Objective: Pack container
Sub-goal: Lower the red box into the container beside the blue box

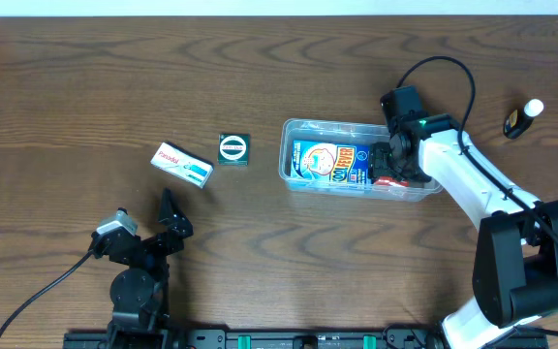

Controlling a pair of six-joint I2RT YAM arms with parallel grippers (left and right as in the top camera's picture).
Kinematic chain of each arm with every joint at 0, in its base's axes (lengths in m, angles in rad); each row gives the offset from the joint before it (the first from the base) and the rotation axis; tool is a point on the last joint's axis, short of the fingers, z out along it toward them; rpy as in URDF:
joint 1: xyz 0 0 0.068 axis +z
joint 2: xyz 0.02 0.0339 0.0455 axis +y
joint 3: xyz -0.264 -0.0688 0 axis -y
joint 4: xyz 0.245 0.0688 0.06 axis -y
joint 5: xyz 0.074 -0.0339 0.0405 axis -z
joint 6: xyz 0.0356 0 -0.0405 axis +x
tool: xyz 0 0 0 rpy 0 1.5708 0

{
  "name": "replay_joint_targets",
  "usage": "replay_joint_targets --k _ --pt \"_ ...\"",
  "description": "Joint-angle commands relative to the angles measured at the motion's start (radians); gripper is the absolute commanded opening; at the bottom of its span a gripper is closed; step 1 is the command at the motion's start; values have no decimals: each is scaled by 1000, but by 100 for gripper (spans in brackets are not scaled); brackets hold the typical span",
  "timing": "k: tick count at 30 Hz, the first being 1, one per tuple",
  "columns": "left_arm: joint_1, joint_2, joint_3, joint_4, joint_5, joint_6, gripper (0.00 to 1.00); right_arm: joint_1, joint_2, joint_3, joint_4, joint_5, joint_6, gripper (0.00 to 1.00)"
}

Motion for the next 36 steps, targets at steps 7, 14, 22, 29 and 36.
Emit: replay_joint_targets --k 7,14,22,29,36 --pt "7 -6 -29 -10 -12 14 98 -54 6 2 1 42 106 29" --pt "7 -6 -29 -10 -12 14 98 -69 6 2 -3 42 101 1" --pt "7 -6 -29 -10 -12 14 98 -105 6 2 -68 110 102 1" --pt "7 -6 -29 -10 -12 14 98 -146 6 0 -97 109 102 1" --pt "7 -6 -29 -10 -12 14 98 -156 7 -2 -84 93 102 1"
